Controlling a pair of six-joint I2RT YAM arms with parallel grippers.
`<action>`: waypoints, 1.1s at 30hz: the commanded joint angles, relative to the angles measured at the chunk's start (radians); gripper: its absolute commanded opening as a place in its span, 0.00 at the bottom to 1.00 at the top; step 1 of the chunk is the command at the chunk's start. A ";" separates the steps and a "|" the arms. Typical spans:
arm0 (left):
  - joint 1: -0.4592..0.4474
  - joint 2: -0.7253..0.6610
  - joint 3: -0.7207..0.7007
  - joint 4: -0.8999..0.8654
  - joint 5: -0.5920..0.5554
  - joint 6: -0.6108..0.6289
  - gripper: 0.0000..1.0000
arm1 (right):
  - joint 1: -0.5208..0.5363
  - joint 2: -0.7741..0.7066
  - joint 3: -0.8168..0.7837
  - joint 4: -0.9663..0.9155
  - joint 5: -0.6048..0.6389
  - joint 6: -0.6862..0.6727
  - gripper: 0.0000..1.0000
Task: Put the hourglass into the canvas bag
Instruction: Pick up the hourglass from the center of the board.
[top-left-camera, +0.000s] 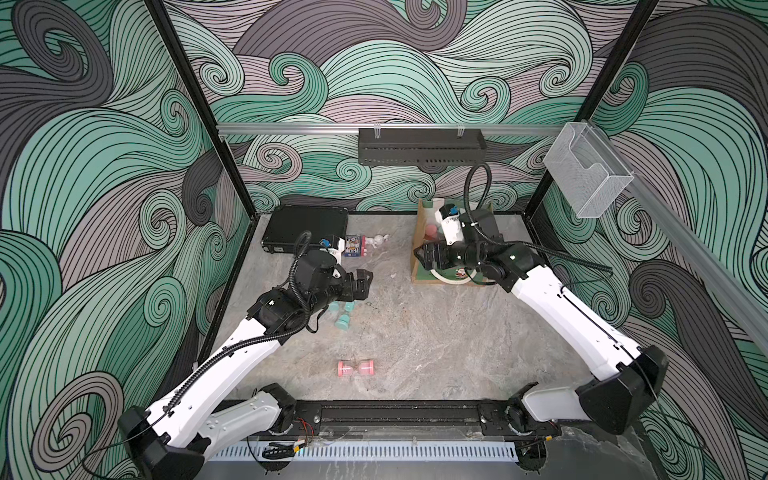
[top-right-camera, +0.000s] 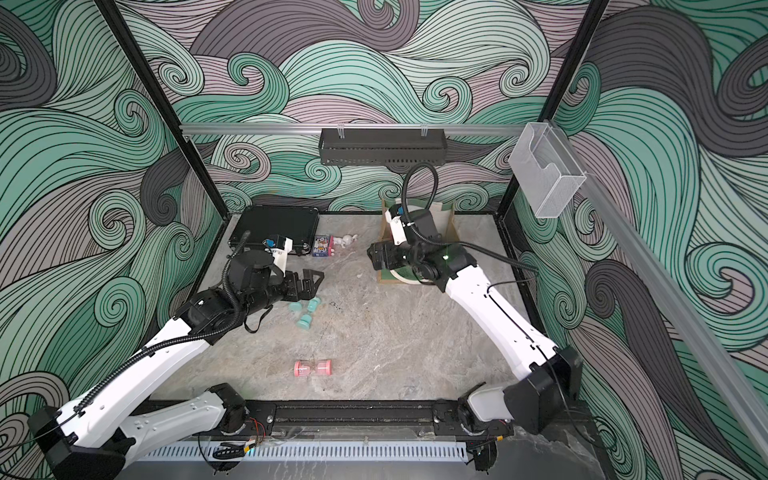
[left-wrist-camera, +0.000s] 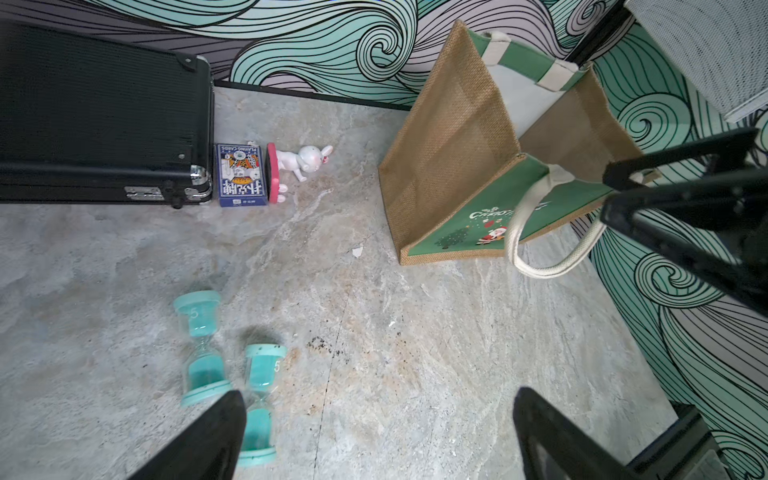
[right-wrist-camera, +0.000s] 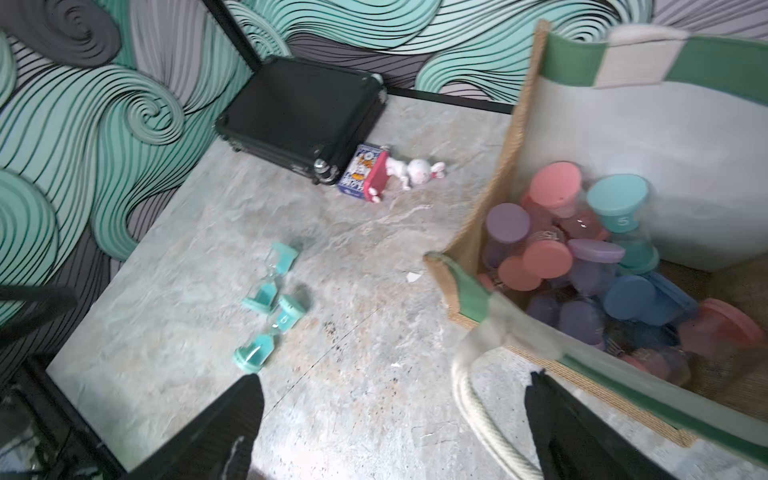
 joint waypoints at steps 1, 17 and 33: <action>0.008 -0.049 -0.025 -0.055 -0.048 -0.018 0.99 | 0.064 -0.078 -0.112 0.124 -0.064 -0.067 1.00; 0.007 -0.206 -0.073 -0.218 -0.138 -0.134 0.99 | 0.371 -0.043 -0.581 0.620 -0.210 -0.176 1.00; 0.008 -0.262 -0.107 -0.290 -0.192 -0.179 0.99 | 0.579 0.253 -0.599 0.775 -0.179 -0.397 0.93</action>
